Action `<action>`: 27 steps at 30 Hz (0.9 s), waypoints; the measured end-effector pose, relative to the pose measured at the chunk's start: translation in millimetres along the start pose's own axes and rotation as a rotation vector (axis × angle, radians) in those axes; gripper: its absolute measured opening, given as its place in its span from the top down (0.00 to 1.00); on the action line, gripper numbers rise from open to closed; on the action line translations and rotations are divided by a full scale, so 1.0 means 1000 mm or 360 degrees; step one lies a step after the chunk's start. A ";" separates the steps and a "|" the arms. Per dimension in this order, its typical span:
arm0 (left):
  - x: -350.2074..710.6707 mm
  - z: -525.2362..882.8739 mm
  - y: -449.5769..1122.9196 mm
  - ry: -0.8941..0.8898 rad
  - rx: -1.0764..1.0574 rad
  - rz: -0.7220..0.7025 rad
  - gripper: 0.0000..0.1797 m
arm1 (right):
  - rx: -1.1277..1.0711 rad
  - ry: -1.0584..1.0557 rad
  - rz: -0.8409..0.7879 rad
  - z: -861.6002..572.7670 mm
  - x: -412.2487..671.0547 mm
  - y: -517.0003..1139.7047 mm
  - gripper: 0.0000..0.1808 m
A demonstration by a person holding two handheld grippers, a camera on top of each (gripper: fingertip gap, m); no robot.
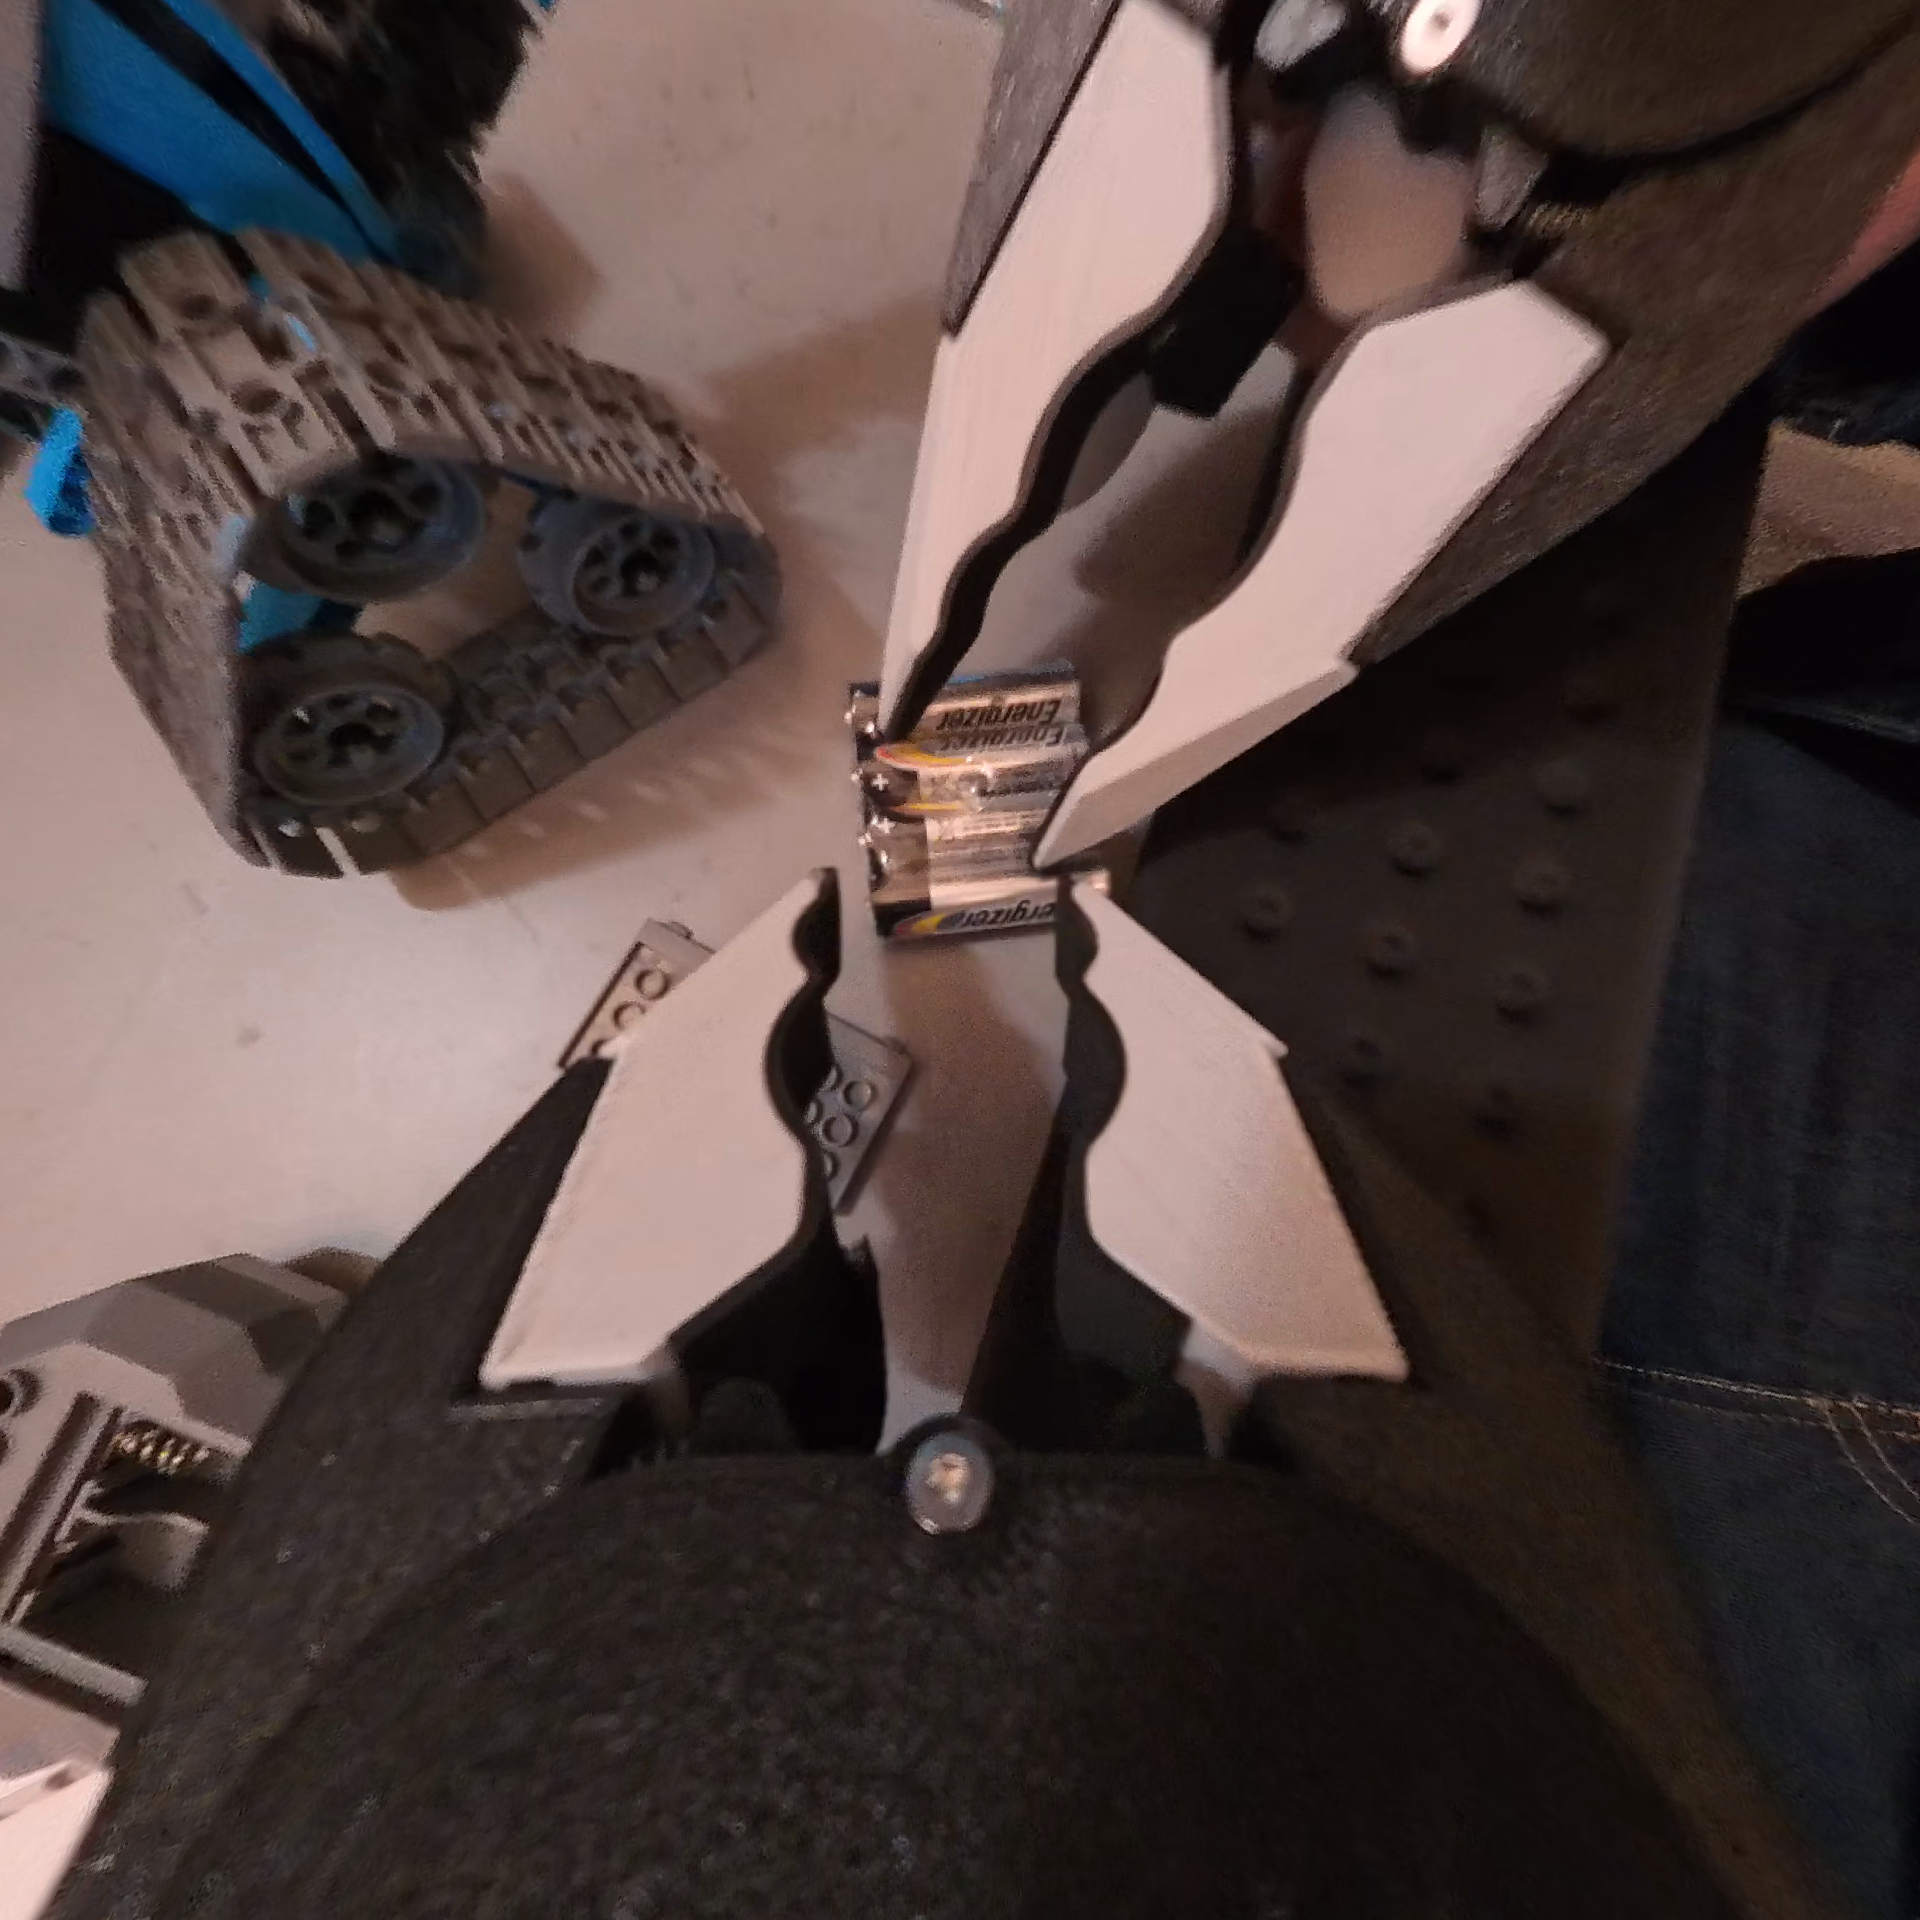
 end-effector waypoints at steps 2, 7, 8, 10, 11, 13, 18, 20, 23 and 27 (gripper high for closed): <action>-0.001 0.001 0.004 -0.0031 -0.0039 0.0009 0.78 | 0.0025 0.0023 0.0006 0.000 -0.001 0.000 0.83; -0.003 0.000 0.004 -0.0047 -0.0098 0.0006 0.82 | 0.0114 0.0113 -0.0029 -0.002 0.001 0.002 0.83; -0.003 0.000 0.004 -0.0043 -0.0097 0.0001 0.81 | 0.0151 0.0150 -0.0045 -0.004 0.001 0.002 0.83; -0.004 -0.001 0.004 -0.0044 -0.0094 -0.0002 0.81 | 0.0180 0.0228 -0.0057 -0.008 0.001 0.003 0.86; -0.004 -0.001 0.005 -0.0039 -0.0092 -0.0003 0.81 | 0.0170 0.0227 -0.0056 -0.009 0.001 0.003 0.88; -0.004 -0.001 0.005 -0.0037 -0.0091 -0.0006 0.81 | 0.0035 0.0157 -0.0017 -0.012 0.002 0.006 0.93; -0.004 -0.002 0.005 -0.0042 -0.0081 -0.0016 0.81 | -0.0206 -0.0154 0.0110 0.000 0.008 0.007 1.00; -0.004 -0.002 0.005 -0.0039 -0.0076 -0.0019 0.81 | -0.0220 -0.0200 0.0104 0.006 0.010 0.007 1.00; -0.004 -0.003 0.005 -0.0035 -0.0079 -0.0020 0.81 | 0.0024 -0.0042 -0.0011 0.014 0.013 0.004 1.00; -0.002 -0.003 0.003 0.0026 -0.0090 -0.0052 0.80 | 0.0096 0.0017 -0.0081 0.011 0.012 -0.002 1.00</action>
Point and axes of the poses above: each gripper's, where its closed fingertips meet, y out along the fingers, x out of its top, z = x × y across the jaws, the point moved 7 cm from there along -y, back along the fingers, and after that the axes turned 7 degrees about -y, right-handed, at the moved point
